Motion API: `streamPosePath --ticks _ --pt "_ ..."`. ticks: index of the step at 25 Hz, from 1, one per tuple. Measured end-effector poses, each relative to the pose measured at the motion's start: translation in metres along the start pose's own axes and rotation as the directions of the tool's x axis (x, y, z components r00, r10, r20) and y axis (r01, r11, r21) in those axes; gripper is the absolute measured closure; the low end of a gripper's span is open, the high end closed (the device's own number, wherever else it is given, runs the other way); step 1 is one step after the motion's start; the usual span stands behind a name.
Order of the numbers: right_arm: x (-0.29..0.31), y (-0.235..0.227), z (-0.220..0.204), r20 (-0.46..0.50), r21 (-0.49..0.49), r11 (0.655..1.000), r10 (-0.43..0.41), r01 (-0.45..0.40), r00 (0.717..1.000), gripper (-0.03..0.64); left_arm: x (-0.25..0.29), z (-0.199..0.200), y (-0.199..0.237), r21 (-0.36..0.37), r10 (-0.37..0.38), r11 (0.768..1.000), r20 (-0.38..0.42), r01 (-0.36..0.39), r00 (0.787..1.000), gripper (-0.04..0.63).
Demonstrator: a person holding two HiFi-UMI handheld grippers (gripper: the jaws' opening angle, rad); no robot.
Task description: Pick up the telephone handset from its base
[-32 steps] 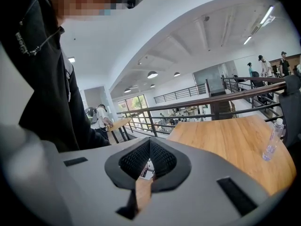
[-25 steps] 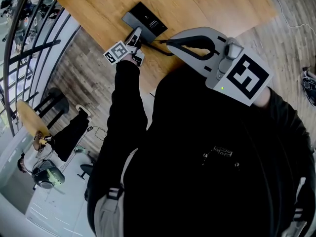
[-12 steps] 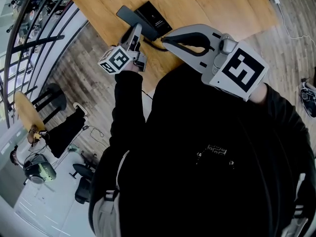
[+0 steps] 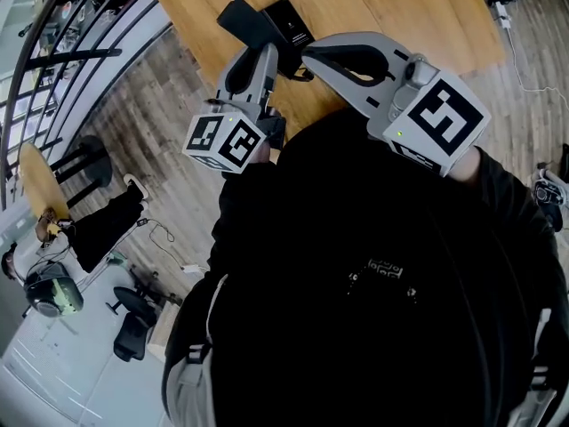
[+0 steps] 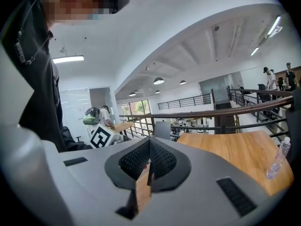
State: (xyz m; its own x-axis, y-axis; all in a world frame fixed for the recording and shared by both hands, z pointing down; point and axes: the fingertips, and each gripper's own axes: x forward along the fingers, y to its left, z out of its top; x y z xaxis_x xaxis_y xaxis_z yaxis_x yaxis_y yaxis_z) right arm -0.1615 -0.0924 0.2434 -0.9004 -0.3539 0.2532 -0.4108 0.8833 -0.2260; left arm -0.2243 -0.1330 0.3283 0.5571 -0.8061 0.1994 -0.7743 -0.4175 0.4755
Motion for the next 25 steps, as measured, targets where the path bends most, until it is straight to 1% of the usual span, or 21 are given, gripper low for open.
streamPosePath --ticks 3,4,6,8,10,16,25 --pt "0.007 0.002 0.009 0.02 -0.048 0.998 -0.041 0.042 0.999 0.601 -0.017 0.024 -0.017 0.061 0.033 0.997 0.089 -0.038 0.995 0.515" --pt "0.008 0.003 0.011 0.026 -0.072 0.996 -0.05 0.051 0.998 0.601 -0.022 0.027 -0.022 0.078 0.044 0.996 0.102 -0.053 0.994 0.515" --pt "0.011 0.008 0.012 0.026 -0.106 0.993 -0.054 0.057 0.998 0.601 -0.03 0.028 -0.031 0.12 0.057 0.99 0.098 -0.069 0.994 0.515" --pt "0.014 0.011 0.011 0.021 -0.116 0.992 -0.048 0.05 0.999 0.601 -0.033 0.029 -0.034 0.159 0.057 0.985 0.089 -0.071 0.994 0.515" --pt "0.016 0.014 0.011 0.024 -0.117 0.992 -0.04 0.043 0.999 0.601 -0.034 0.032 -0.032 0.178 0.062 0.981 0.087 -0.077 0.994 0.515" --pt "0.012 0.016 0.009 0.035 -0.121 0.992 -0.04 0.044 0.999 0.601 -0.034 0.029 -0.028 0.176 0.074 0.981 0.083 -0.087 0.994 0.515" --pt "0.006 0.02 0.012 0.025 -0.127 0.991 -0.039 0.042 0.999 0.601 -0.033 0.031 -0.025 0.161 0.082 0.982 0.077 -0.093 0.994 0.515"
